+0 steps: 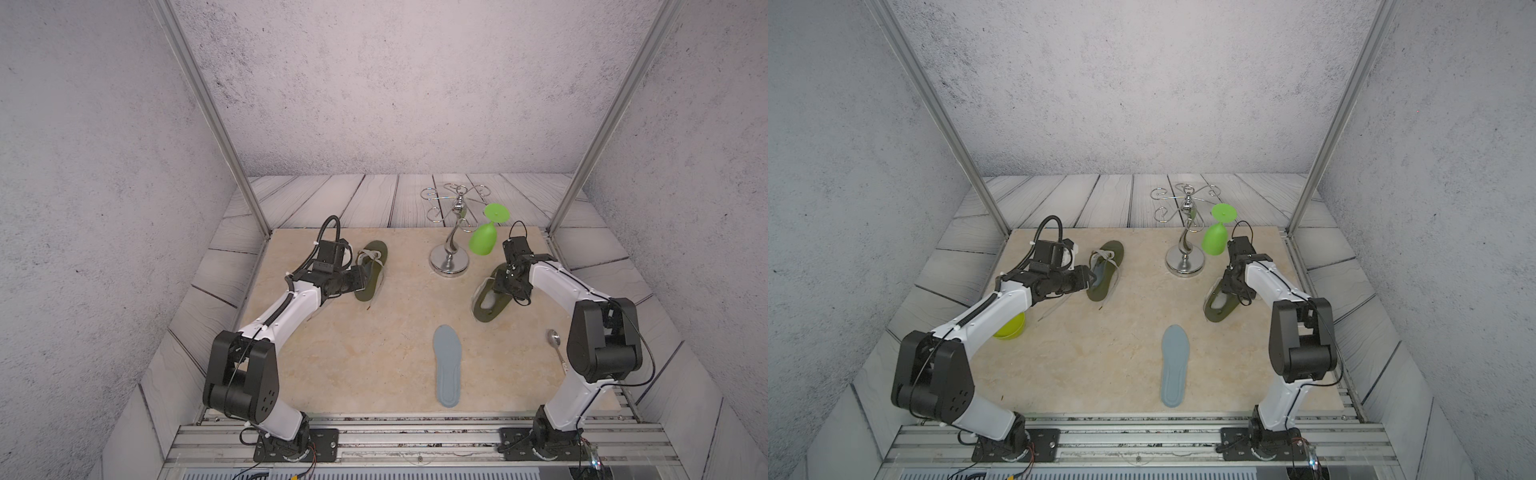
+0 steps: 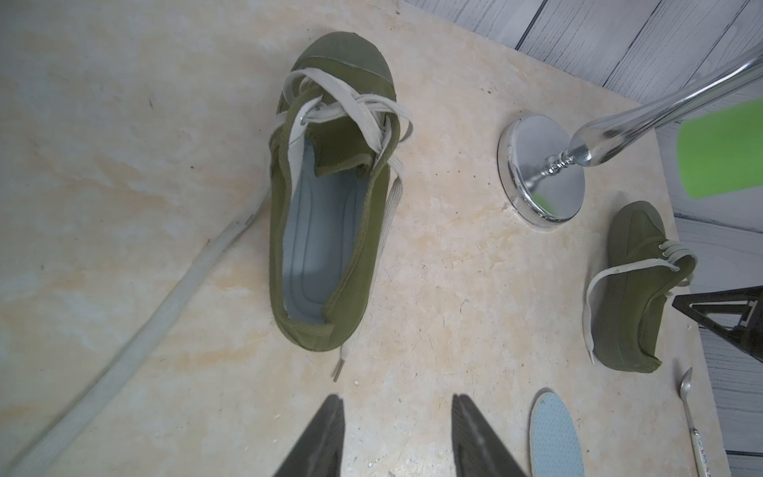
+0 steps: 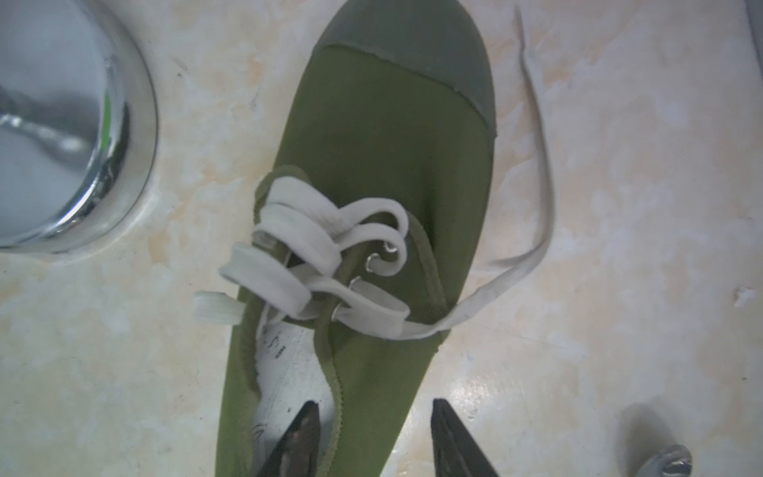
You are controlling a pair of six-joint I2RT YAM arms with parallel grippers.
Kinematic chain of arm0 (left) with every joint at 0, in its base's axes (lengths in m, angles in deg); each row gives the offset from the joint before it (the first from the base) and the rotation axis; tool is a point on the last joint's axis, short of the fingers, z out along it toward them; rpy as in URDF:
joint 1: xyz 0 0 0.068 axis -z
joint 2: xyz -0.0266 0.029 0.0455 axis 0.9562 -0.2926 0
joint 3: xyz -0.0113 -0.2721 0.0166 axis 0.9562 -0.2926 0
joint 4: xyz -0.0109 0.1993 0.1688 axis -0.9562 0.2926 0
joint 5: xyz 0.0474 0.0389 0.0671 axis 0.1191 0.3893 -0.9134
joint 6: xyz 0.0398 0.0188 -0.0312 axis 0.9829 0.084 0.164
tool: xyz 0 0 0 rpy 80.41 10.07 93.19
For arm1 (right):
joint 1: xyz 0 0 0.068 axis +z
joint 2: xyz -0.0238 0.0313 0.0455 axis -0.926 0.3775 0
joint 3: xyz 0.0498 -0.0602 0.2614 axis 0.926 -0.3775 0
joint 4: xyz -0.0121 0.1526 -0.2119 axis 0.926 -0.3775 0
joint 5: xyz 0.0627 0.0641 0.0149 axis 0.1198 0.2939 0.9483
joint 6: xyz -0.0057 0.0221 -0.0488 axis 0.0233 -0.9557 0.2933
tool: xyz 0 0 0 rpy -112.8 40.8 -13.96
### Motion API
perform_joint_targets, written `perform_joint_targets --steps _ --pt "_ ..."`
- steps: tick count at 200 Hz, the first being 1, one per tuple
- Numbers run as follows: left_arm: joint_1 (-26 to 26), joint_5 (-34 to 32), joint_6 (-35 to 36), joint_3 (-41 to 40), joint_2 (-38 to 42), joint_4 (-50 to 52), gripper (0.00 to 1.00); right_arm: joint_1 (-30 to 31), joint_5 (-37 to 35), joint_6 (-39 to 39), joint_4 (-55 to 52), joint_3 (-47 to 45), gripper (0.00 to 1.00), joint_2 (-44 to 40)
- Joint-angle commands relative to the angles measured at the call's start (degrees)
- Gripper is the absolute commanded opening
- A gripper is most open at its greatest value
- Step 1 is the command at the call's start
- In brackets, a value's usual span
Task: Insert the insole into the shoe
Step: Pick up the shoe at the center of the board.
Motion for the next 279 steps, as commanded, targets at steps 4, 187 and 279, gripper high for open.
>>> perform_joint_targets --steps 4,187,279 --pt "0.9 -0.1 -0.1 0.8 -1.8 -0.1 0.46 -0.1 2.2 0.2 1.9 0.9 0.47 3.4" --pt "2.8 -1.0 -0.6 -0.4 0.5 0.5 0.44 -0.6 -1.3 1.4 -0.1 -1.3 0.0 -0.5" --pt "5.2 -0.6 -1.8 -1.5 2.6 1.2 0.44 -0.6 -1.3 1.9 -4.5 -1.3 0.0 -13.9"
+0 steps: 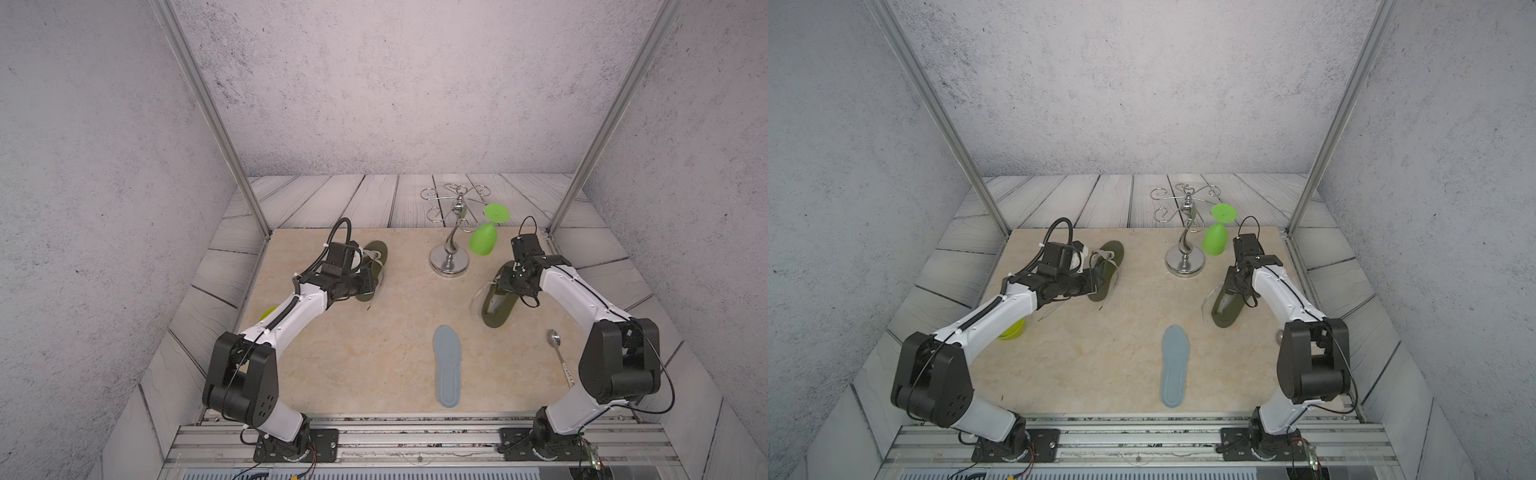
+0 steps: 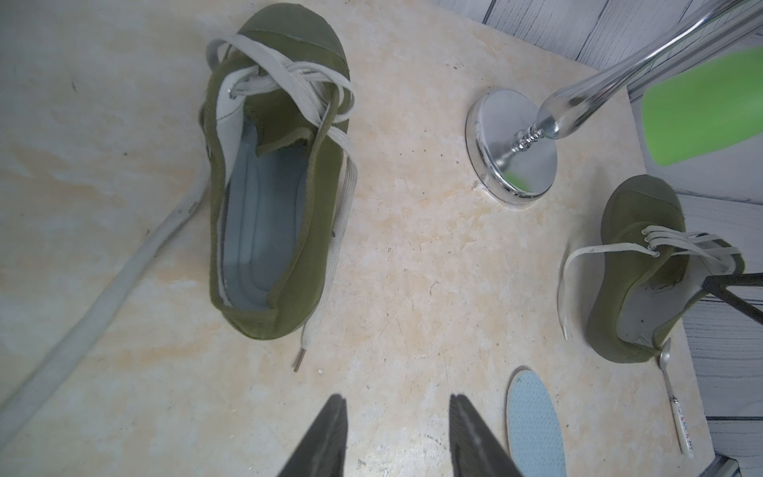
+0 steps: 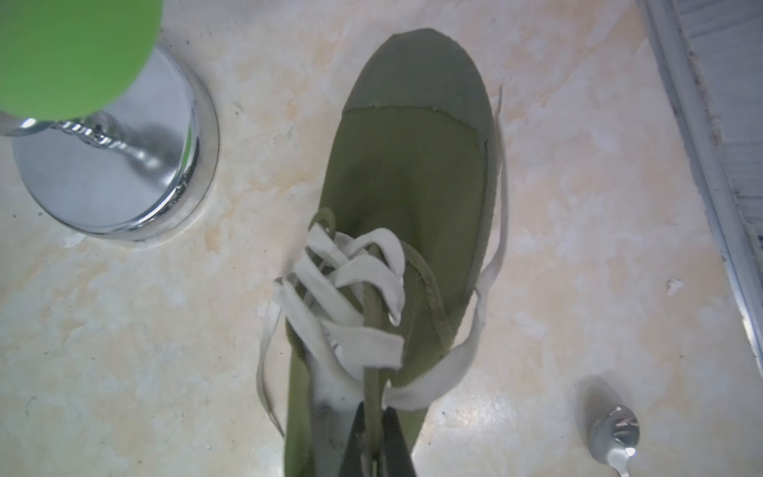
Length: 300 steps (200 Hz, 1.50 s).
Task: Insert the insole into the shoe
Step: Pick up the shoe at the center of the board, then place the shoe at the center of the board.
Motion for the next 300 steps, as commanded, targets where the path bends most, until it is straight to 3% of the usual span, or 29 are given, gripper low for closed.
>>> perform_joint_targets --steps 1,100,166,228,300 --pt "0.9 -0.5 -0.7 -1.1 1.5 0.9 0.44 -0.2 -0.8 0.6 -1.6 0.4 0.0 -4.2" --pt "2.6 3.5 -2.8 -1.3 0.7 -1.4 0.44 1.0 10.3 -0.1 -8.3 2.1 0.0 -11.6" --pt "2.3 2.2 -2.5 -1.9 4.1 1.4 0.44 16.2 7.7 -4.0 -12.4 6.2 0.0 -13.5" --pt "0.0 -1.1 -1.4 -3.5 10.5 4.9 0.45 29.8 10.3 -6.8 -9.0 16.0 0.0 -1.5" --pt "-1.5 -1.3 -0.9 -7.5 12.9 5.5 0.45 30.6 21.1 1.2 -7.6 29.1 0.0 18.5"
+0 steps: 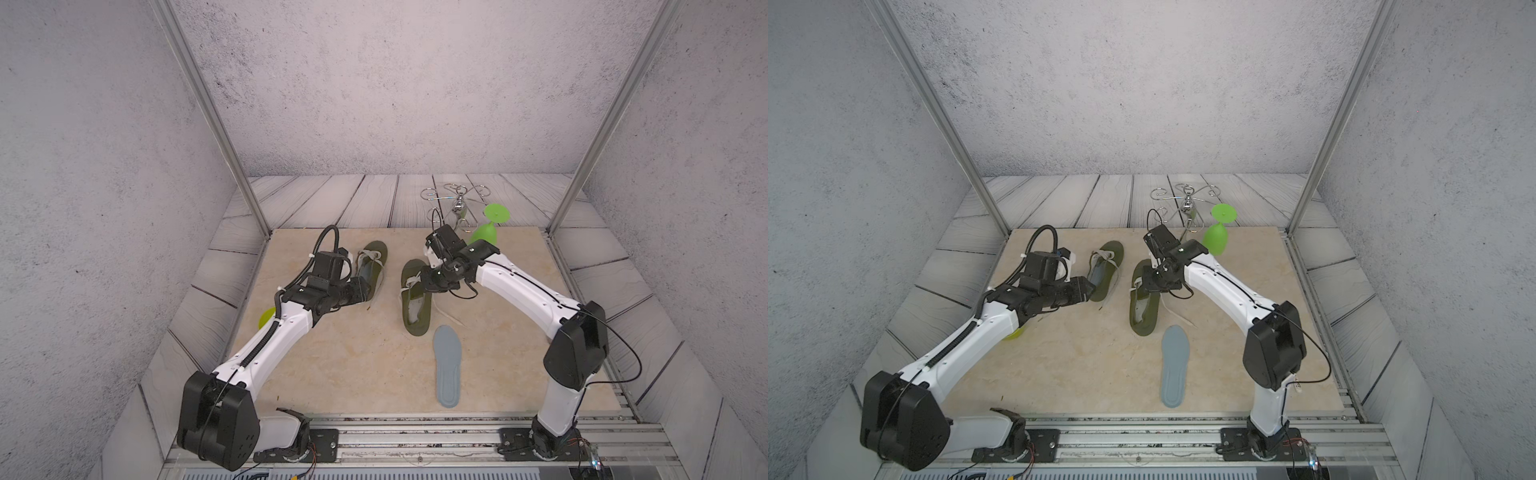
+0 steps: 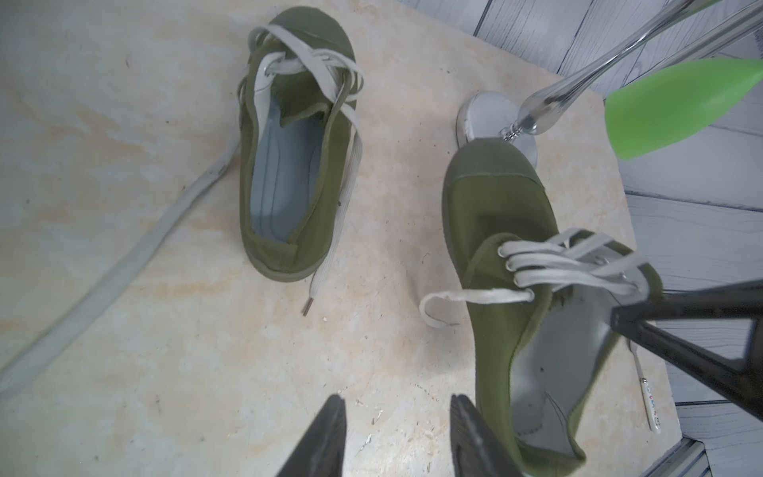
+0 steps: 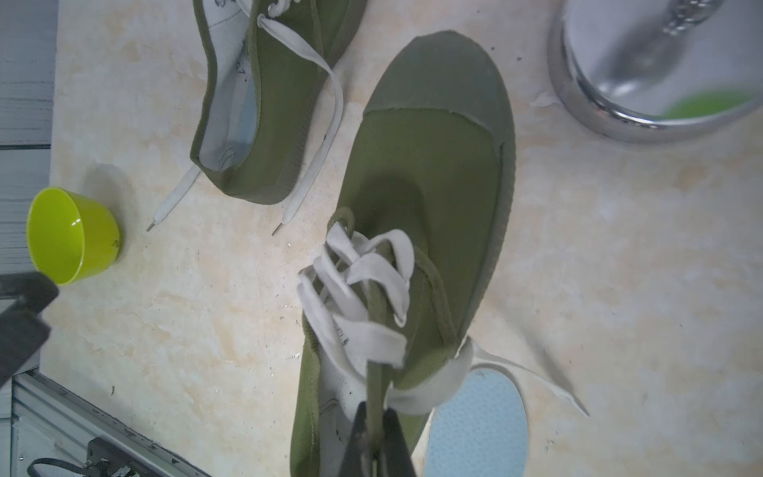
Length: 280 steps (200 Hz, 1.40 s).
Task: Insert the insole into the shoe
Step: Place the shoe at the center of the board.
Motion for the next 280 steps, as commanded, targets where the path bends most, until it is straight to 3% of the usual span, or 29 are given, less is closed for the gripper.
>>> perform_joint_targets --steps 1,45,100,193,244,280 --pt "-0.4 -1.1 1.0 -1.0 1.0 1.3 0.45 0.0 5.3 3.8 2.3 2.8 0.0 3.7" --pt "0.3 3.2 0.9 -1.1 -3.3 -0.5 0.43 -0.7 7.0 7.7 3.3 2.5 0.0 9.9" --pt "6.1 5.0 0.7 3.1 -11.7 -1.4 0.43 -2.7 7.6 10.2 3.7 0.1 0.0 10.0" --pt "12.7 -3.2 4.0 15.1 -24.0 1.8 0.43 -4.0 12.4 9.8 7.7 -3.5 0.0 8.4" --pt "13.4 -4.2 3.6 17.1 -28.3 1.1 0.43 -4.3 14.5 8.8 9.4 -4.2 0.0 8.1" --pt "13.5 -1.6 2.1 16.4 -29.7 -3.4 0.42 -4.4 15.8 8.2 10.8 -5.3 0.0 7.8"
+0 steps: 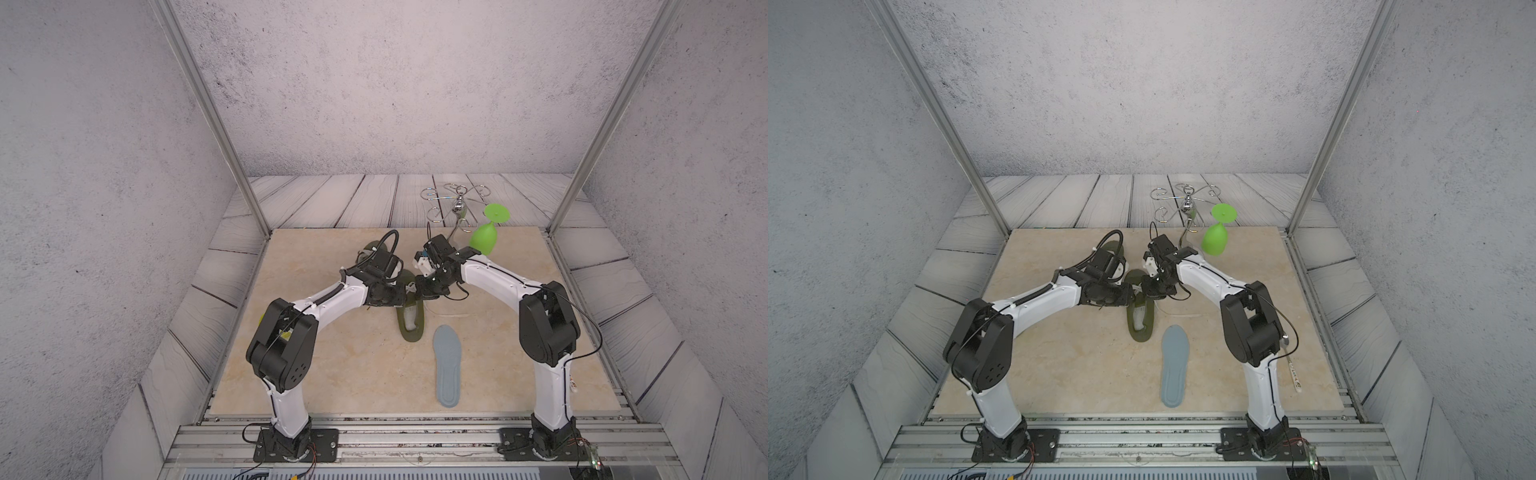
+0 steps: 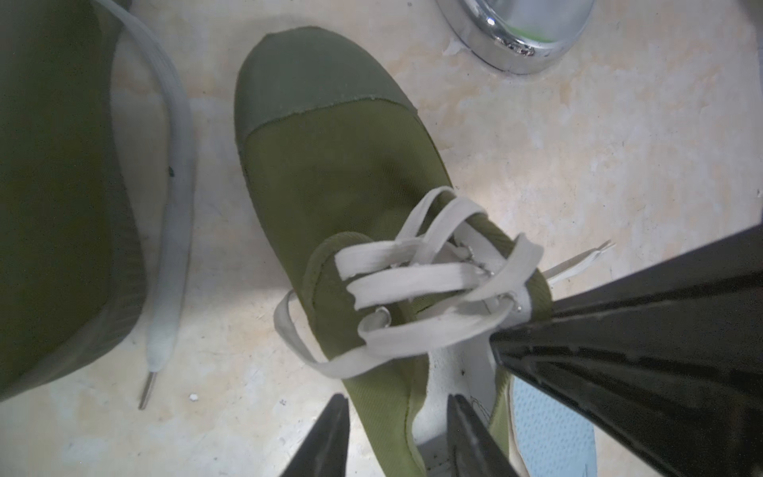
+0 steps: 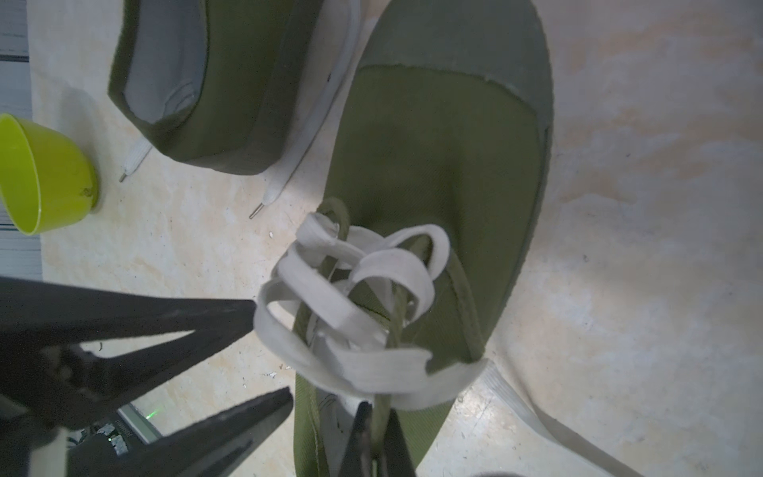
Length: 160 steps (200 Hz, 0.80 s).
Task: Insert the insole into the shoe
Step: Place the shoe at the center of the board.
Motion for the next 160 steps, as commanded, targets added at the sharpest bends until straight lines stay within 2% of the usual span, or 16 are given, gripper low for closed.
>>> perform_joint_targets --steps 1,125,160 --pt "0.5 1.1 -0.9 0.1 -1.1 -3.2 0.42 -0.1 2.5 -0.6 1.7 -0.8 0.0 -1.8" --pt "1.4 -4.4 -0.3 4.3 -5.3 0.8 0.4 -0.3 2.9 -0.8 2.5 -1.7 0.0 -2.7" --pt "1.7 -5.4 0.3 5.5 -6.1 2.6 0.33 -0.3 2.6 -0.6 2.5 -1.7 0.0 -2.9"
